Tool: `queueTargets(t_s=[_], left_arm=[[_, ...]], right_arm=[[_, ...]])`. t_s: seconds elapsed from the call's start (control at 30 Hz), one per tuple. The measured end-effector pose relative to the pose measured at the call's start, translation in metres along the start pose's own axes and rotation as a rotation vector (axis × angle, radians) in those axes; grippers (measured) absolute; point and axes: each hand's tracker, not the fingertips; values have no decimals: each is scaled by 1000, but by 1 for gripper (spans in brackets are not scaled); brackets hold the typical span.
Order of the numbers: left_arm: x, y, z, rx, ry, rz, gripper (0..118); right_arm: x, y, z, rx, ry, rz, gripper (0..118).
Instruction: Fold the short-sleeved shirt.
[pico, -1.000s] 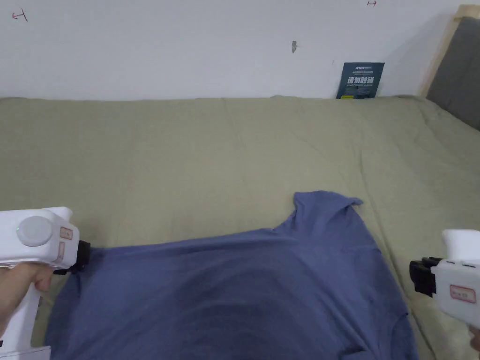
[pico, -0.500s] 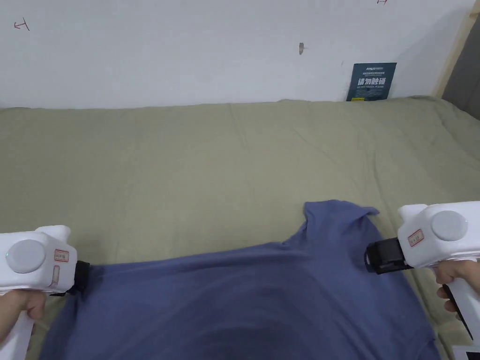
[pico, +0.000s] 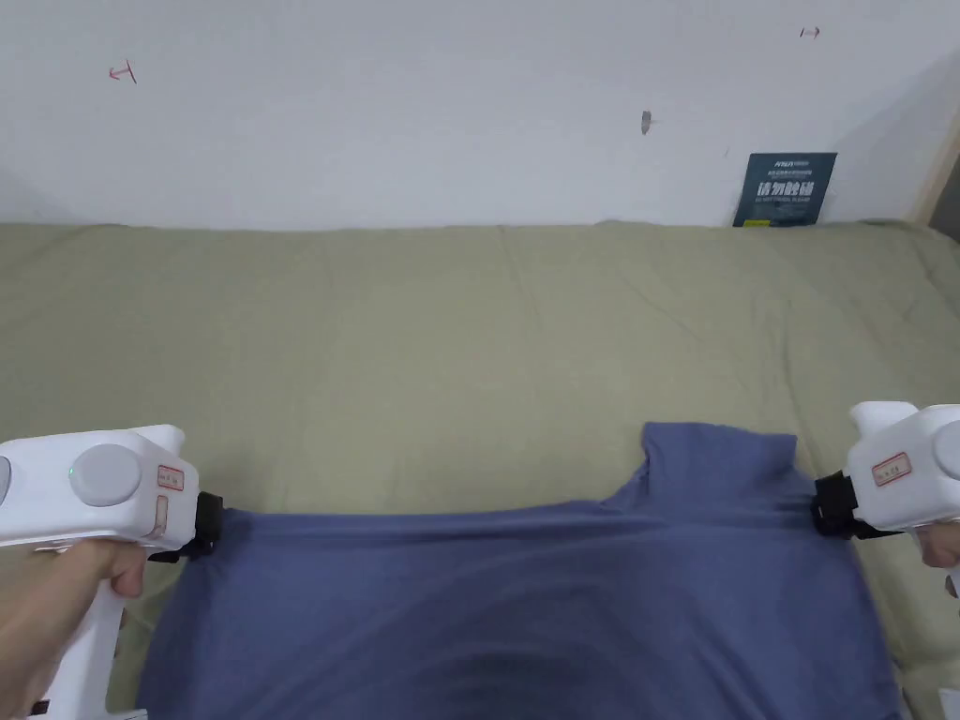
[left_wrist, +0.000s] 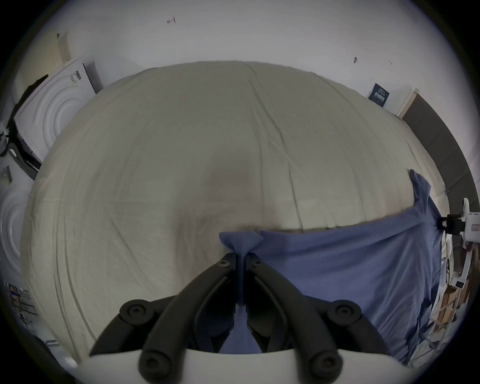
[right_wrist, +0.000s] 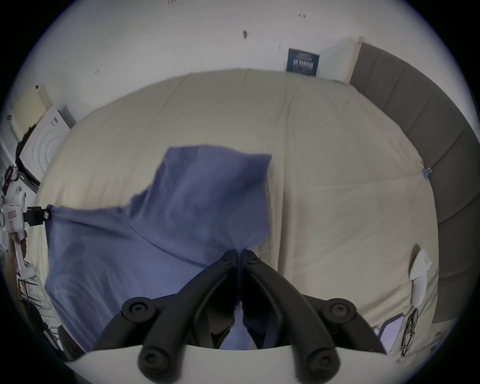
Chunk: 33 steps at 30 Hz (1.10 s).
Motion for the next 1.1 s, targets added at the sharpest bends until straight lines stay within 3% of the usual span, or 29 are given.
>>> queueTargets(t_s=[0.67, 1.1], left_arm=[[-6, 32, 286, 416, -16, 17, 6], [4, 40, 409, 578, -6, 44, 6]], right_arm=[[-30, 16, 330, 483, -1, 84, 5], [-39, 56, 427, 662, -11, 88, 5]])
